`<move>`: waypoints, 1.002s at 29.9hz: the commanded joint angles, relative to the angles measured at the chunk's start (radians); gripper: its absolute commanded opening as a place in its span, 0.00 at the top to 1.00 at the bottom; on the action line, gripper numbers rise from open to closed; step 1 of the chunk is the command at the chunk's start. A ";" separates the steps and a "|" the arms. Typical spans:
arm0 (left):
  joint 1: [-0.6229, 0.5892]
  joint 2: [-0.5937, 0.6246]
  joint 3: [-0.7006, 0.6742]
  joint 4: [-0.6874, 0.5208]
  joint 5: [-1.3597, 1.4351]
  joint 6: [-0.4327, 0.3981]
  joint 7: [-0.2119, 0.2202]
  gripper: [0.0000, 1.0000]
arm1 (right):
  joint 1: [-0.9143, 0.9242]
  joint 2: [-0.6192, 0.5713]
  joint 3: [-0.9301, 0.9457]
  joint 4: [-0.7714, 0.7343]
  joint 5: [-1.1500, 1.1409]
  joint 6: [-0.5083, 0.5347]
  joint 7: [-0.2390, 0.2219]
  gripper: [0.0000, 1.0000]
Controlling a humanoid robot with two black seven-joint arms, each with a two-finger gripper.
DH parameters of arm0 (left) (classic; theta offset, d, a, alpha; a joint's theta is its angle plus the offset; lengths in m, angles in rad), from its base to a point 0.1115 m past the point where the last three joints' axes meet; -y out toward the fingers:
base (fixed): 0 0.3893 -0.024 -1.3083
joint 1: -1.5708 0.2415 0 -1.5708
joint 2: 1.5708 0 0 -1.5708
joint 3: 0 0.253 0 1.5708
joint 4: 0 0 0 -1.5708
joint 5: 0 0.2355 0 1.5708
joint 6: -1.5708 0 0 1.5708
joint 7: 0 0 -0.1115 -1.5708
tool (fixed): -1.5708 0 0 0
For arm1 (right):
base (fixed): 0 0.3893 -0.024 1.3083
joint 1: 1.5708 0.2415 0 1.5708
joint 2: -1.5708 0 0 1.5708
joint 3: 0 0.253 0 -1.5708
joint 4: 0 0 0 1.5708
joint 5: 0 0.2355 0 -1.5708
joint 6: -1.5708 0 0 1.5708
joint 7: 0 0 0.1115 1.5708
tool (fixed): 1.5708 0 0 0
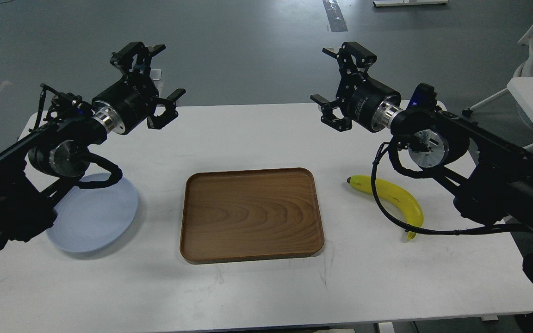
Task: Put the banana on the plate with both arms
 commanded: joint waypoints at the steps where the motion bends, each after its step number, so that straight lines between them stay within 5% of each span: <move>1: 0.001 0.004 0.008 0.001 0.003 -0.014 0.005 0.02 | 0.011 0.002 0.004 -0.002 0.000 -0.001 0.000 0.00; 30: 0.016 0.001 0.008 -0.002 -0.008 -0.026 0.013 0.02 | 0.031 -0.006 0.004 -0.004 0.000 -0.004 0.002 0.00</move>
